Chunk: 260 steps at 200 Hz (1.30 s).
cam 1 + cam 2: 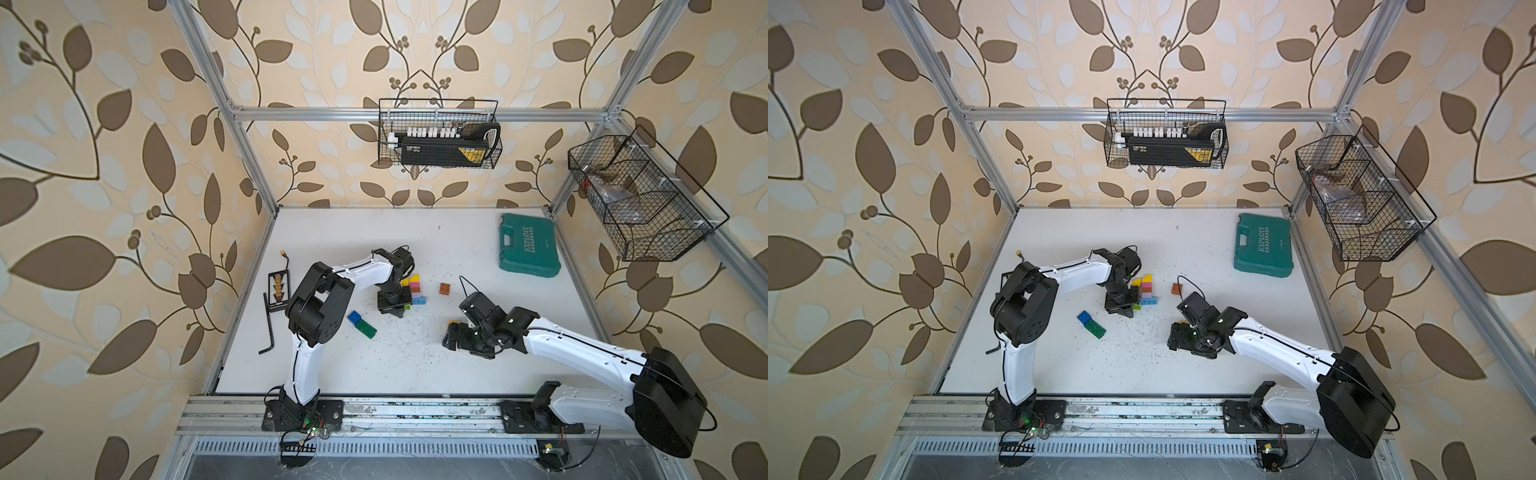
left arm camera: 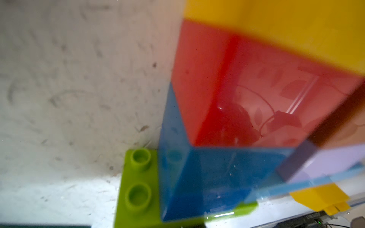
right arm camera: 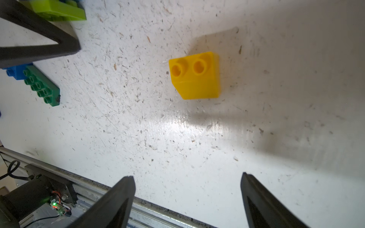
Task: Assemble the number 1 with lego
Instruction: Move the lego brick at the center of the board, then adjust the lego brick at the center of the board.
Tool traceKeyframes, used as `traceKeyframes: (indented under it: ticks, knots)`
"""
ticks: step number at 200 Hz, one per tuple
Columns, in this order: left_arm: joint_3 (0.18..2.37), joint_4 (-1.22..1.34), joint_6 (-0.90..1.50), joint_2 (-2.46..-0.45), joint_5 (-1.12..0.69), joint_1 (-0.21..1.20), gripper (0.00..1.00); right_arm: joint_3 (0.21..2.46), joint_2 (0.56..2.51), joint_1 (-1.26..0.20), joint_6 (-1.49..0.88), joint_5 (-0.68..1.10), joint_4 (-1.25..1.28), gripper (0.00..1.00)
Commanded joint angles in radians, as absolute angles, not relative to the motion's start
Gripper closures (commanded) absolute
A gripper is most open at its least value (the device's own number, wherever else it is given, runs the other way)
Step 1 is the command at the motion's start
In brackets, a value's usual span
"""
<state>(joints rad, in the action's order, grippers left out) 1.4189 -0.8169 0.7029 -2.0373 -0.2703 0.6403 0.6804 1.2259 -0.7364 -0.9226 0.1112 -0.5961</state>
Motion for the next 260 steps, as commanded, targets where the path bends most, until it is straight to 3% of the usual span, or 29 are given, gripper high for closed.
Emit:
traceKeyframes:
  ticks: [1,61,100,146,194,201,212,215,260]
  knots:
    - [1.458,-0.776,0.682,-2.067,-0.311,0.628,0.95,0.706,1.204,-0.736,-0.910,0.077,-0.636,0.13]
    - [1.470,-0.704,0.702,-2.059,-0.405,0.624,0.93,0.712,1.169,-0.735,-0.909,0.043,-0.666,0.13]
    - [1.335,-0.640,0.752,-1.861,-0.417,0.624,0.84,0.767,1.157,-0.732,-0.897,-0.009,-0.724,0.13]
    - [1.011,-0.592,0.823,-1.411,-0.290,0.627,0.63,0.847,1.175,-0.710,-0.925,-0.090,-0.735,0.09]
    - [0.679,-0.457,0.894,-1.132,-0.235,0.627,0.43,1.137,1.459,-0.651,-0.997,-0.091,-0.787,0.08]
    - [0.648,-0.432,0.905,-1.108,-0.244,0.627,0.36,1.192,1.510,-0.651,-1.009,-0.093,-0.801,0.09]
    - [0.632,-0.428,0.911,-1.073,-0.243,0.627,0.06,1.269,1.589,-0.650,-1.024,-0.100,-0.819,0.09]
    - [0.630,-0.430,0.912,-1.061,-0.239,0.627,0.02,1.290,1.609,-0.651,-1.029,-0.102,-0.824,0.09]
    - [0.571,-0.434,0.914,-0.916,-0.180,0.627,0.01,1.533,1.867,-0.663,-1.108,-0.157,-0.870,0.11]
